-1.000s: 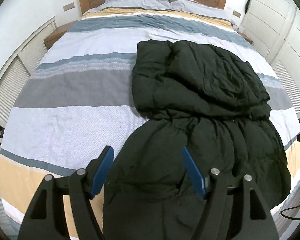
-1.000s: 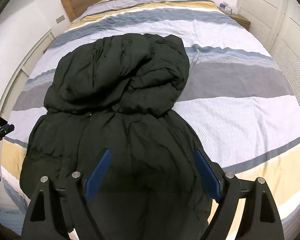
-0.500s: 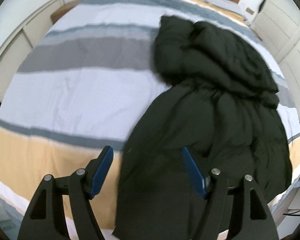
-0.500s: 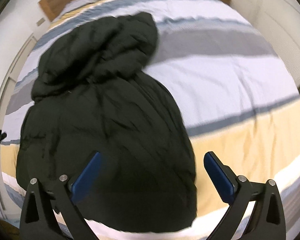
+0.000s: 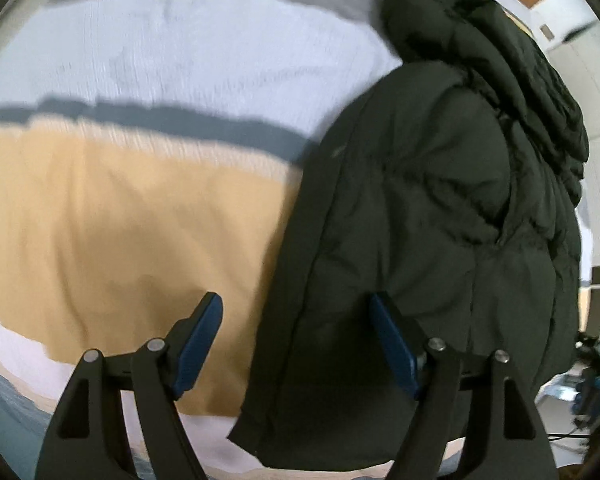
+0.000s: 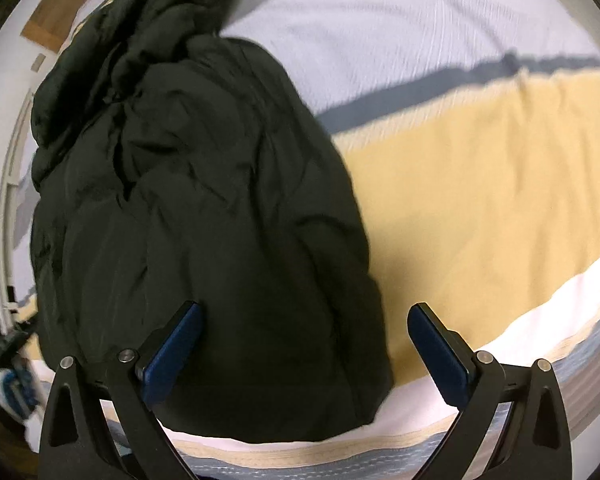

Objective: Fold large clothes

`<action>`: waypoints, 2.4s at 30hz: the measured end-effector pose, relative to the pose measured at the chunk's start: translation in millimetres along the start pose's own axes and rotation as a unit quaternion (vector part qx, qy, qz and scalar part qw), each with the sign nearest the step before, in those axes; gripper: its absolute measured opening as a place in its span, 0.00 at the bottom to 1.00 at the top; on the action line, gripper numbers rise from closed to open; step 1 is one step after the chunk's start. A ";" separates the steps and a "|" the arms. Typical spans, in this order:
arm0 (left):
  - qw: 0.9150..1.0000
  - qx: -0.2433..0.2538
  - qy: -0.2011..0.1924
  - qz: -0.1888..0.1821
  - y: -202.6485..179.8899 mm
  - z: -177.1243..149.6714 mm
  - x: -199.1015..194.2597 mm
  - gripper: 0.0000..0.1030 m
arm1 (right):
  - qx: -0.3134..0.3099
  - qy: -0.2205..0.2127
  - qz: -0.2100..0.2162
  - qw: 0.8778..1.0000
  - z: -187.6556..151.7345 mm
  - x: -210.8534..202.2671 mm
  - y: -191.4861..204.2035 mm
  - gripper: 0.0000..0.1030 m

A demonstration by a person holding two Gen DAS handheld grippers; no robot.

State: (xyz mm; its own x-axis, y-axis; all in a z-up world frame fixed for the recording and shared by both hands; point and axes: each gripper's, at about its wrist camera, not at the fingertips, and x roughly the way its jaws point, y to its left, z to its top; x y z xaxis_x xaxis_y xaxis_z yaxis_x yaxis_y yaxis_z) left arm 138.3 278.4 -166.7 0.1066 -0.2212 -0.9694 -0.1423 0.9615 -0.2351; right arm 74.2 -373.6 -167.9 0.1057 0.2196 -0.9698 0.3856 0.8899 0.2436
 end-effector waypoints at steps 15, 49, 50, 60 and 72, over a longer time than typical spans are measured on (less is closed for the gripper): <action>0.992 -0.028 0.068 -0.105 -2.4 -43.0 36.1 0.77 | 0.045 0.046 0.102 0.993 -17.2 52.1 -28.8 0.99; 0.940 -0.021 -0.176 -0.291 -77.0 124.6 -172.0 0.09 | -0.087 -0.155 0.193 0.965 106.2 -134.5 87.7 0.09; 0.937 -0.023 -0.186 -0.294 -80.0 137.3 -177.9 0.09 | -0.084 -0.169 0.196 0.962 117.7 -143.8 89.6 0.09; 0.935 -0.027 -0.223 -0.276 -121.5 261.3 -179.0 0.09 | -0.058 -0.215 0.216 0.951 236.6 -164.6 111.8 0.09; 0.969 -0.072 -0.164 -0.171 -156.3 395.4 -56.8 0.13 | 0.073 -0.149 0.175 0.971 385.9 -56.7 121.4 0.11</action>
State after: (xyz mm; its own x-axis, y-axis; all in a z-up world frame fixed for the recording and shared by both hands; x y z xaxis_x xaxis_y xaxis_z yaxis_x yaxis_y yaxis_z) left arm 543.6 205.1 -46.8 0.4748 -0.4369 -0.7640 -0.1764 0.8032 -0.5689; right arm 468.8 -432.2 -79.8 0.5056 0.3530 -0.7872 0.4016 0.7113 0.5769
